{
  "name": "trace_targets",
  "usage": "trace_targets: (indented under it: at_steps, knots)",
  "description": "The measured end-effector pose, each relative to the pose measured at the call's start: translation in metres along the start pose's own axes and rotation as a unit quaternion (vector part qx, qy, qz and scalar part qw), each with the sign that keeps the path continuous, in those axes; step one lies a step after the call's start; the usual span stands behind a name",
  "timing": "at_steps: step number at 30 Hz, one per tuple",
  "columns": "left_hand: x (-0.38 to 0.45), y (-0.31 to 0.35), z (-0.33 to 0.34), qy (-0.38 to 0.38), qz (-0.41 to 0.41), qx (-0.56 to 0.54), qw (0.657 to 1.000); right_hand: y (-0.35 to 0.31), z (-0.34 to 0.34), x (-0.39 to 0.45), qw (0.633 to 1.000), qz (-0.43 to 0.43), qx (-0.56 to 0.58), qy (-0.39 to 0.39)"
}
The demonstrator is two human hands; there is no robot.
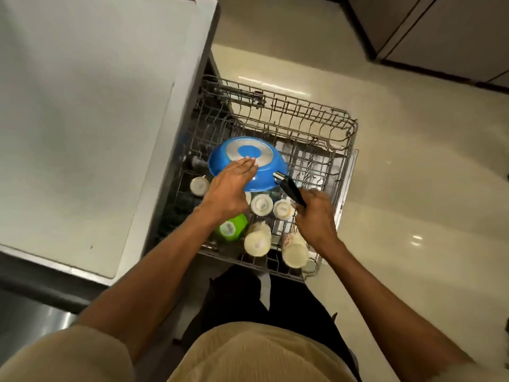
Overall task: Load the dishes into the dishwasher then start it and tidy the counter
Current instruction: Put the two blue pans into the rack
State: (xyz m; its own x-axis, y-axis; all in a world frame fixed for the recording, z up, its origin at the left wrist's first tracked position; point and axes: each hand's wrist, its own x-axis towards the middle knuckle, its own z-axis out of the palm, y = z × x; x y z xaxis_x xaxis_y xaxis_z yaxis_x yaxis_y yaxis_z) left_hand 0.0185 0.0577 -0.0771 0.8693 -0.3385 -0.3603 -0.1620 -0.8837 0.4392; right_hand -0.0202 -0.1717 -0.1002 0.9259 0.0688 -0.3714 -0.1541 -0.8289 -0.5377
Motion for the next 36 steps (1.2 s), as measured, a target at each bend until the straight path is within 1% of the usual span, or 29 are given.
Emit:
trace_targets:
  at_steps: [3,11,13,19,22,25,28,31,36]
  knots:
    - [0.034,-0.015,0.004,0.014,-0.04,0.001,0.999,0.002,0.011,0.041,1.0,-0.016,-0.004,-0.004]
    - [0.088,-0.056,0.005,-0.006,-0.09,0.041,0.995,-0.008,0.058,0.112,0.998,0.014,0.056,-0.005]
    - [0.097,-0.063,0.008,-0.002,-0.115,0.037,0.993,-0.013,0.067,0.123,0.997,0.026,0.067,-0.004]
    - [0.113,-0.071,0.009,-0.037,-0.176,0.066,0.982,-0.025,0.092,0.154,0.996,0.052,0.076,-0.007]
    - [0.118,-0.076,0.008,-0.058,-0.199,0.063,0.976,-0.035,0.104,0.165,0.995,0.062,0.079,-0.003]
    - [0.12,-0.087,0.008,-0.098,-0.21,0.046,0.972,-0.041,0.116,0.172,0.995,0.083,0.057,-0.019]
    - [0.118,-0.095,0.009,-0.13,-0.202,0.026,0.97,-0.04,0.125,0.174,0.995,0.09,0.04,-0.029]
    - [0.117,-0.097,0.01,-0.128,-0.198,0.009,0.972,-0.043,0.127,0.171,0.995,0.097,0.002,-0.032]
    - [0.117,-0.098,0.013,-0.12,-0.203,-0.016,0.972,-0.045,0.134,0.162,0.992,0.059,-0.109,-0.025]
